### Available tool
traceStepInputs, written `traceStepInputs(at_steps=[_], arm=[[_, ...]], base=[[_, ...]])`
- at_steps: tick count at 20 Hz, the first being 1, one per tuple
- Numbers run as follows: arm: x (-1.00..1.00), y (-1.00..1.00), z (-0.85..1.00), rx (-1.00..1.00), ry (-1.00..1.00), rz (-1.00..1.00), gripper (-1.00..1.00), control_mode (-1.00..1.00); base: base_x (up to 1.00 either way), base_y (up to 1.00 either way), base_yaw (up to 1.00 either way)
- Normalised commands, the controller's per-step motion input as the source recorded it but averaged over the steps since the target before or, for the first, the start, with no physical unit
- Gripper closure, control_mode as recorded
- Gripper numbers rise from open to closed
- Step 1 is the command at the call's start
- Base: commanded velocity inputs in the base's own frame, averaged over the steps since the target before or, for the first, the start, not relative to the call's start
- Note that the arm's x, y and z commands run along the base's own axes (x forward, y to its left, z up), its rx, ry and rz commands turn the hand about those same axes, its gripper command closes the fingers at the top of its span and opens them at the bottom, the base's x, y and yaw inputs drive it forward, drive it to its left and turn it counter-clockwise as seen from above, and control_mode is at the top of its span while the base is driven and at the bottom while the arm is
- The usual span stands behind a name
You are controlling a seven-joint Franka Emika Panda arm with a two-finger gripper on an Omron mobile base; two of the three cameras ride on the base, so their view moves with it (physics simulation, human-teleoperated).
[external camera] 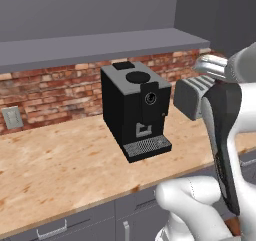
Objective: Move the ketchup and ketchup from the cabinet to the dining counter.
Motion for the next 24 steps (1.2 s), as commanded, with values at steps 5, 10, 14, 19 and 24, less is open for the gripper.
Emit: traceStepInputs(at_steps=[5,10,14,19,24], arm=[[-0.37,0.31,-0.17,0.0,0.12,0.09,1.0,-1.0],[-0.2,0.2,-0.13,0.0,0.0,0.0,1.0,-1.0],[-0.44,0.16,-0.13,0.0,0.0,0.0,1.0,1.0],[0.0,0.0,0.0,0.0,0.0,0.0,1.0,1.0],[0.0,0.0,0.0,0.0,0.0,0.0,1.0,1.0]], base=[[0.0,0.0,0.0],[0.0,0.0,0.0],[-0.25,0.0,0.0],[-1.0,-0.07,0.0],[-1.0,-0.06,-0.03]])
